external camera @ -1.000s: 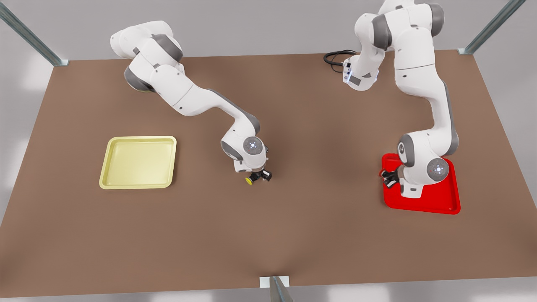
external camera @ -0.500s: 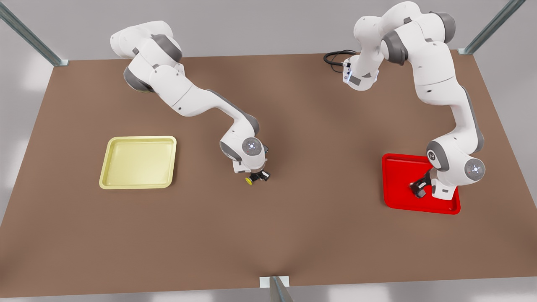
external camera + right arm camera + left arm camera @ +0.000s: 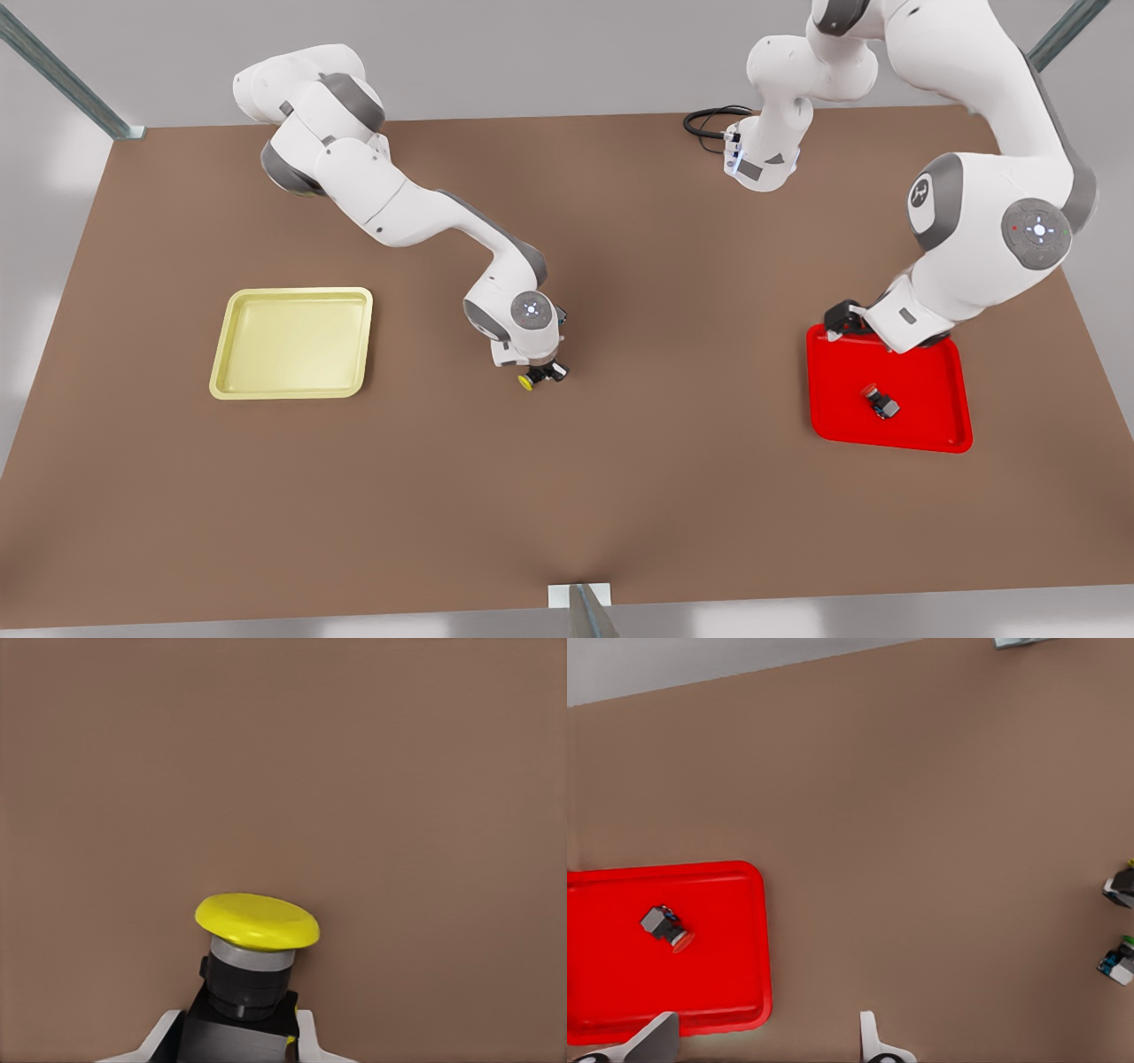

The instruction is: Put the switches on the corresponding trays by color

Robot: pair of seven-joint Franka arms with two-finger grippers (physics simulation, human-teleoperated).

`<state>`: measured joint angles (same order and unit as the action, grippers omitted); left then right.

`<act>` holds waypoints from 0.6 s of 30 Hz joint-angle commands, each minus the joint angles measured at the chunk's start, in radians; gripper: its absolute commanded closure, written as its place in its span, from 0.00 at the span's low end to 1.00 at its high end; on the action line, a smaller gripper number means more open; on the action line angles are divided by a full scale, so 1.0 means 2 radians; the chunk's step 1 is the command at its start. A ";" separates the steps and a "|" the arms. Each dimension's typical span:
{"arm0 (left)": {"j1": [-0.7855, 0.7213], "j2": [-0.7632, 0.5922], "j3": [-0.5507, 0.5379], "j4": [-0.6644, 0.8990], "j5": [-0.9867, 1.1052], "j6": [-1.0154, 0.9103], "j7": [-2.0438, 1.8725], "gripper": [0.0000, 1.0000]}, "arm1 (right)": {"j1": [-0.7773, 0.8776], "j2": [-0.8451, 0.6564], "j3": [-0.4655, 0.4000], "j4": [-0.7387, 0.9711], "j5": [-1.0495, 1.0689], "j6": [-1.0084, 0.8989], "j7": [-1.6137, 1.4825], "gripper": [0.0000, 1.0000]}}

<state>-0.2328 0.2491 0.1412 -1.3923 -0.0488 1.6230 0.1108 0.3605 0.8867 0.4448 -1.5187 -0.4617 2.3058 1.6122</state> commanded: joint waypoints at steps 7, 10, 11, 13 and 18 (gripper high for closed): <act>0.000 0.002 0.002 0.001 0.041 -0.011 -0.002 0.00 | -0.001 0.000 0.001 0.001 0.000 0.000 0.000 0.48; 0.000 0.000 0.002 0.001 0.041 -0.012 -0.003 0.00 | -0.002 -0.005 0.002 0.000 0.000 -0.002 0.000 0.48; -0.001 0.000 0.002 0.002 0.041 -0.017 -0.011 0.00 | -0.004 -0.012 0.002 -0.001 0.000 -0.004 -0.003 0.48; -0.001 -0.002 0.002 0.001 0.041 -0.018 -0.012 0.00 | -0.011 -0.035 0.002 -0.018 0.000 -0.008 -0.012 0.48; -0.021 0.000 -0.001 0.001 0.041 -0.021 -0.048 0.00 | -0.095 -0.130 0.002 -0.138 0.000 0.001 -0.109 0.48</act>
<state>-0.2870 0.2487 0.1394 -1.3897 0.0321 1.5801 0.0131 0.1346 0.6026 0.4534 -1.8250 -0.4613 2.3186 1.3643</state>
